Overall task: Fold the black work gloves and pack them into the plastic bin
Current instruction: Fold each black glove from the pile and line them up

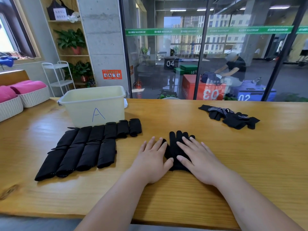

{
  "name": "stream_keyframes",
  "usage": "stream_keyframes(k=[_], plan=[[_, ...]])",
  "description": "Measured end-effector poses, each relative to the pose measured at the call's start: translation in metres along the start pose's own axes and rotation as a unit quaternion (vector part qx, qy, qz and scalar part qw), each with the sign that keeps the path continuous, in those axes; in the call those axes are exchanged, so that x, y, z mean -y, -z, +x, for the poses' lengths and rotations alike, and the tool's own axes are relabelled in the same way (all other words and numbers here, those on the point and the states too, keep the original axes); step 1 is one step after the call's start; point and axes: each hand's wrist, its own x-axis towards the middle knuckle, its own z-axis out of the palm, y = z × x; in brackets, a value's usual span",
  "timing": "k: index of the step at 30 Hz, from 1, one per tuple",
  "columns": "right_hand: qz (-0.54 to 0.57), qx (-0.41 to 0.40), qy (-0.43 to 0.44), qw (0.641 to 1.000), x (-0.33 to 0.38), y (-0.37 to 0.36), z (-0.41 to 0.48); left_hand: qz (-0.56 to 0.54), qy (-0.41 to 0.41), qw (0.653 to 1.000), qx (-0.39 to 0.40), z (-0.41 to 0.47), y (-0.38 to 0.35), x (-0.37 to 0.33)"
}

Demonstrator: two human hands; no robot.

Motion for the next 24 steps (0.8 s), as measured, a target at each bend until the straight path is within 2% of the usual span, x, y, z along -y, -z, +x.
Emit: stream_keyframes(k=[3,6,10,16,24], plan=[[0.008,-0.011,0.010,1.000,-0.011,0.005,-0.017,-0.030,0.001,0.999,-0.026,-0.002,0.003,0.002],[0.059,-0.021,0.026,0.998,-0.023,0.010,-0.037,-0.090,-0.048,0.992,-0.077,-0.011,0.010,0.005],[0.136,-0.075,0.062,0.986,-0.029,0.014,-0.049,-0.151,-0.088,0.982,-0.068,-0.018,0.015,0.008],[0.111,-0.130,0.105,0.980,-0.021,0.011,-0.041,-0.199,-0.120,0.966,-0.111,-0.017,0.015,0.008],[0.045,-0.130,0.078,0.987,-0.013,0.008,-0.036,-0.220,-0.138,0.960,-0.102,-0.020,0.017,0.003]])
